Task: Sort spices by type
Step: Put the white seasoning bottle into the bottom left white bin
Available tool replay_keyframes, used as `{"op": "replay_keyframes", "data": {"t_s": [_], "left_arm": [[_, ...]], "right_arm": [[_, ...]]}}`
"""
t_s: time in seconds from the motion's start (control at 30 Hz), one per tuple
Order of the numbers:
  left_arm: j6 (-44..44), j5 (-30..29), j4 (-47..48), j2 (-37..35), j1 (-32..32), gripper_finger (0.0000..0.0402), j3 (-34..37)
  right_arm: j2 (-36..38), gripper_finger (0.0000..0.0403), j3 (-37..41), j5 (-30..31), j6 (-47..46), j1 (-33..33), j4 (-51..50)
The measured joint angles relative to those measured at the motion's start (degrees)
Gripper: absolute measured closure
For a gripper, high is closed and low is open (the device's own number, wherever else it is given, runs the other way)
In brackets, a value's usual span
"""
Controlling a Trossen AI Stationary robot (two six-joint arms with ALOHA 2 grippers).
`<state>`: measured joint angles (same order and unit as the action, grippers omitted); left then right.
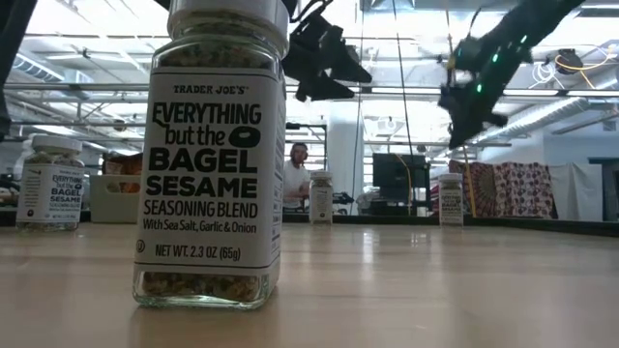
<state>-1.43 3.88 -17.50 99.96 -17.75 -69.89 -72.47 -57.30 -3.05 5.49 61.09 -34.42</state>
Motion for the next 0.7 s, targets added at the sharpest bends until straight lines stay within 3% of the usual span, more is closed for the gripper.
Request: {"op": "replay_keyframes", "data": {"t_s": [0.3, 0.7], "left_arm": [[0.68, 0.03, -4.41, 5.9, 3.15, 0.0052, 0.04], [1.01, -0.07, -4.55, 8.74, 3.62, 0.0052, 0.07]], "right_arm": [[-15.18, 0.0403, -1.68, -1.81, 2.92, 4.55, -0.26], [-19.58, 0.0403, -1.7, -2.94, 3.5, 3.04, -0.18]]}}
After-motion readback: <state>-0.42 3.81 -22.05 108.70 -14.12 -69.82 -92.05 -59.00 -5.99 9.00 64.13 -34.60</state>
